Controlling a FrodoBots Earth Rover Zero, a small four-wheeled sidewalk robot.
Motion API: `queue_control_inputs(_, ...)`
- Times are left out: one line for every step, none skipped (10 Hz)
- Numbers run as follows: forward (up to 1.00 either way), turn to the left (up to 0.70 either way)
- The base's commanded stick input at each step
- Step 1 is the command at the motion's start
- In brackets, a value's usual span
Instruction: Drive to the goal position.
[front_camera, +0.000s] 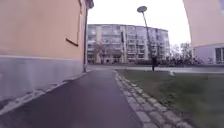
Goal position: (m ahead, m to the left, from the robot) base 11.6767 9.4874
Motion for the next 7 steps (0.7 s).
queue_control_inputs(0.85, 0.34)
queue_control_inputs(0.85, 0.34)
queue_control_inputs(0.85, 0.21)
queue_control_inputs(0.85, 0.00)
queue_control_inputs(0.85, 0.00)
queue_control_inputs(0.85, 0.00)
queue_control_inputs(0.85, 0.00)
